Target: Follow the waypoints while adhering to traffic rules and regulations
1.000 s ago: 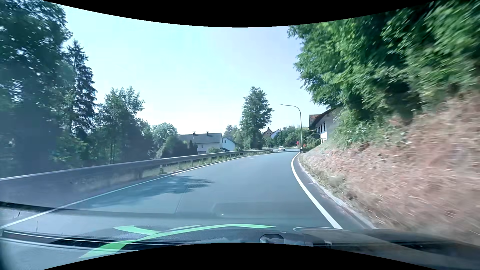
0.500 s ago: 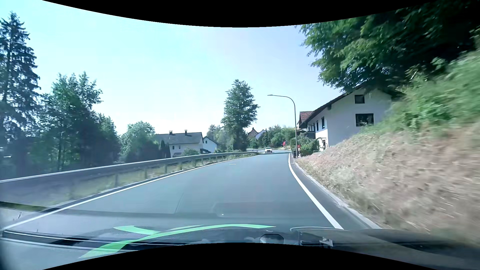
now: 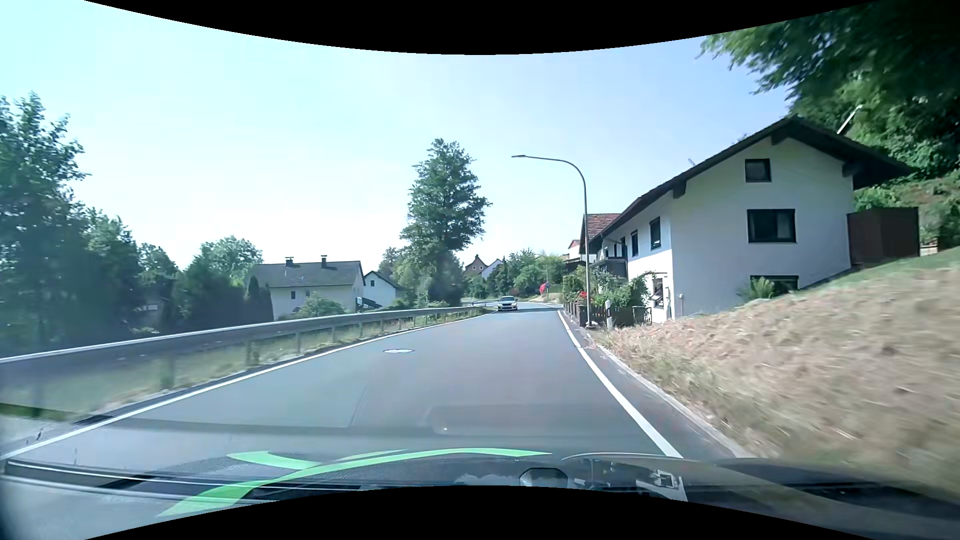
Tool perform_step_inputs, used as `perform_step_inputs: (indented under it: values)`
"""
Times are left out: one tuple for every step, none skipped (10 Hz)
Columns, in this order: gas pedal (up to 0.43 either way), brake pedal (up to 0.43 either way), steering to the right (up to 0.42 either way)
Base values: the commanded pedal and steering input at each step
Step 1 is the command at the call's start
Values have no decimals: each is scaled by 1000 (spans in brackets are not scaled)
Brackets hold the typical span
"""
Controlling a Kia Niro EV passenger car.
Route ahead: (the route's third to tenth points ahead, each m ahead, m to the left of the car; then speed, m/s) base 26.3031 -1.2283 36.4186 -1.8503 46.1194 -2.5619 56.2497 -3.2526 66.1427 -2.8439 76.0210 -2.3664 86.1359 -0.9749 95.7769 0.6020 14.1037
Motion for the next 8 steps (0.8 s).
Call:
perform_step_inputs:
  values:
    - [110,0,39]
    - [110,0,38]
    - [110,0,33]
    - [118,0,27]
    - [130,0,24]
    - [150,0,24]
    - [150,0,23]
    - [150,0,19]
